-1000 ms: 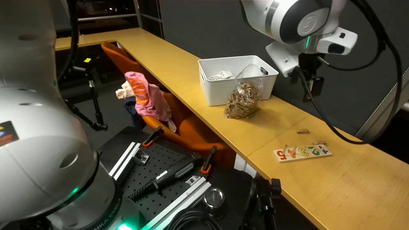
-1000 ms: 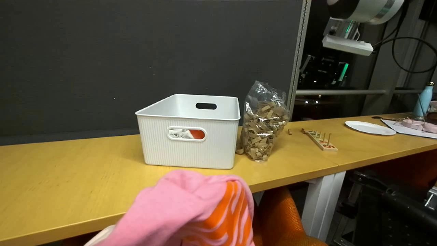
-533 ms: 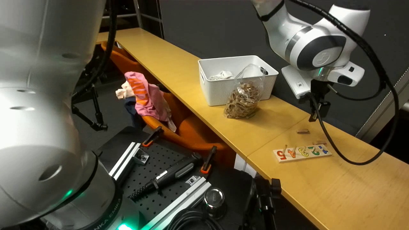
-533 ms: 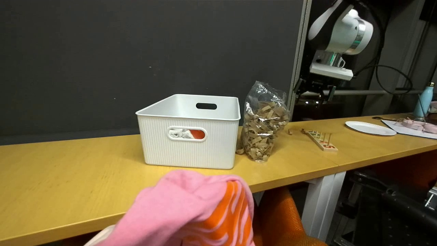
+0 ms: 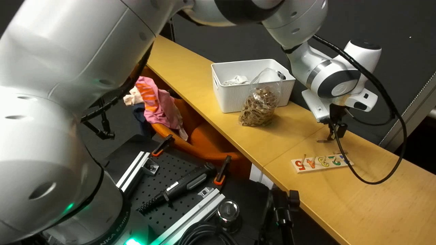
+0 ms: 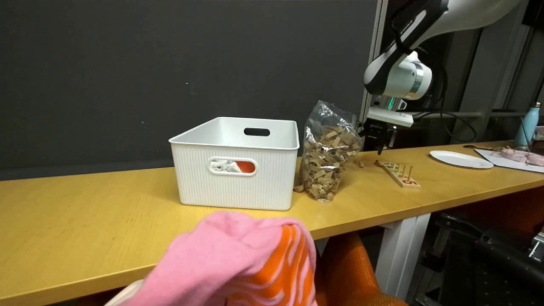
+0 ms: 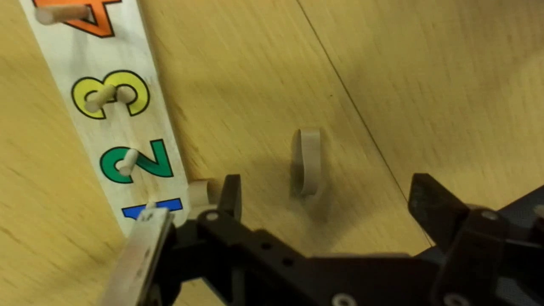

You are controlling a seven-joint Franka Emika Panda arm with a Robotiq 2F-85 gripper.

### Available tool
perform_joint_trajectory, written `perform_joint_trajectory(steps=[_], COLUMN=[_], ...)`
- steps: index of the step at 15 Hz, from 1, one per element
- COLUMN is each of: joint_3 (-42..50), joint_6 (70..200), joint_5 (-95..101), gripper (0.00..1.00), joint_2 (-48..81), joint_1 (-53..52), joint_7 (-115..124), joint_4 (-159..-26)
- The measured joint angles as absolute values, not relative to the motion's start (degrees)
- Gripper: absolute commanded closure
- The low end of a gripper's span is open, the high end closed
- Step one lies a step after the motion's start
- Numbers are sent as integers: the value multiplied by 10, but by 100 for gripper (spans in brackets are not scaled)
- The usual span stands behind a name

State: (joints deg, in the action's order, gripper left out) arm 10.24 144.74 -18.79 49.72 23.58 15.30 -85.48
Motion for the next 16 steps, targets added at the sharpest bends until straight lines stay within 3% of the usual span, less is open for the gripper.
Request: perform_joint_trajectory(steps=[5,6,7,16], joint_3=[93,92,91,92], joint_6=[1435,1431,1428,1428], joint_5=[-188,-188,-188,-186], gripper=[0,6,26,95], joint_2=[579,592,603,621], joint_1=[238,238,238,242], joint_7=[153,153,153,153], joint_4=[-758,-743,-731,-708])
